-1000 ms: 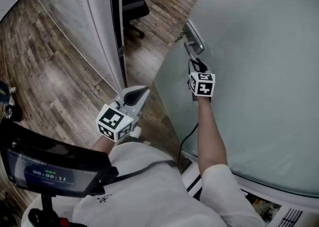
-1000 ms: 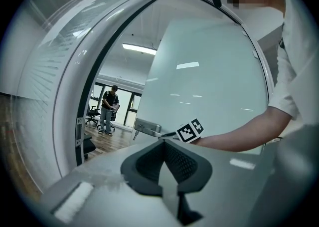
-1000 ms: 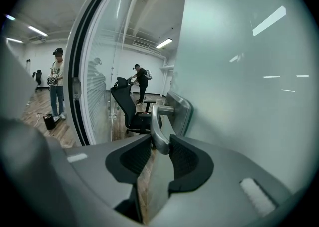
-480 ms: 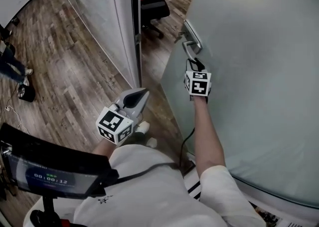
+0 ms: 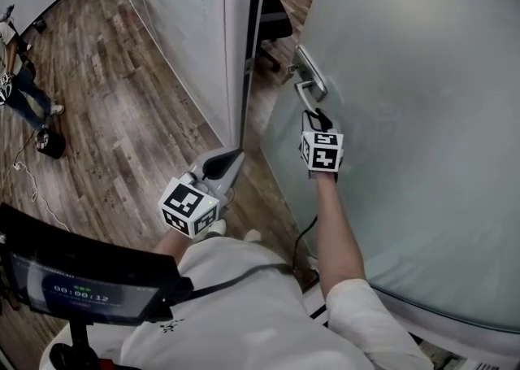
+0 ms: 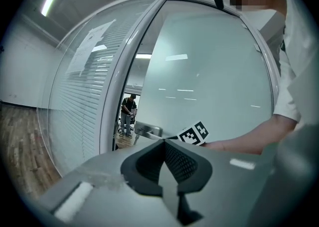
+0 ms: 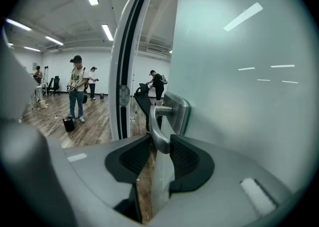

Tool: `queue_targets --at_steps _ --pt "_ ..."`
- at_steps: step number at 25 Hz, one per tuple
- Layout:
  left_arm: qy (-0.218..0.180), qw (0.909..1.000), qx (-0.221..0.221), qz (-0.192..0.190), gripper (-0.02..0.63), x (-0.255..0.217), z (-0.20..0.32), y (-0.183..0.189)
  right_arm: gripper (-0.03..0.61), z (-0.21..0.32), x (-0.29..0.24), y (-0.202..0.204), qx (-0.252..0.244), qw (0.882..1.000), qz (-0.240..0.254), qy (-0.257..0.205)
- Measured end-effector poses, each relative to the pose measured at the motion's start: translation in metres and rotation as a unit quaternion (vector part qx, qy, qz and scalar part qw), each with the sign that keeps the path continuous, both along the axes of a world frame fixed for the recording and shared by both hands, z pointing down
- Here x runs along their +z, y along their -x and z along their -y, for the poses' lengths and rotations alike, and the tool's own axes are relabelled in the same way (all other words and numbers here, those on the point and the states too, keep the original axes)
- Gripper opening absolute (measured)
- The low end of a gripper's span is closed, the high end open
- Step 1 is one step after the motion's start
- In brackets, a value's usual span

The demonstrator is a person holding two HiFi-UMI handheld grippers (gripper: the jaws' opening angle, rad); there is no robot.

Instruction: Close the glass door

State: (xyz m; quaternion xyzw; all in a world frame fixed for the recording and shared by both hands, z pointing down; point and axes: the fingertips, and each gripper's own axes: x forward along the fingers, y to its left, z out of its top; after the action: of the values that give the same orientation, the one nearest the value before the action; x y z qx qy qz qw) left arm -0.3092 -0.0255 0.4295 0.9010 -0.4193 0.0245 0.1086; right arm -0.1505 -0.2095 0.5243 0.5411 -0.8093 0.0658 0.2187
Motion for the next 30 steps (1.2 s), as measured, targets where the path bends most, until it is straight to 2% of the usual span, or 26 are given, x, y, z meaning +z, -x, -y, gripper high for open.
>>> queue_targets --at_steps 12,23,30 --pt "-0.001 0.9999 0.011 -0.001 0.000 0.001 -0.004 -0.005 0.129 -0.042 0.010 0.019 -0.037 0.999 0.006 0.003" --pt "-0.009 0.9999 0.006 -0.001 0.000 0.002 -0.004 0.002 0.127 -0.080 0.013 0.064 -0.086 0.996 0.006 -0.003" --pt "-0.010 0.9999 0.012 -0.001 0.000 -0.003 -0.002 -0.005 0.129 -0.089 0.011 0.073 -0.090 0.996 0.013 -0.003"
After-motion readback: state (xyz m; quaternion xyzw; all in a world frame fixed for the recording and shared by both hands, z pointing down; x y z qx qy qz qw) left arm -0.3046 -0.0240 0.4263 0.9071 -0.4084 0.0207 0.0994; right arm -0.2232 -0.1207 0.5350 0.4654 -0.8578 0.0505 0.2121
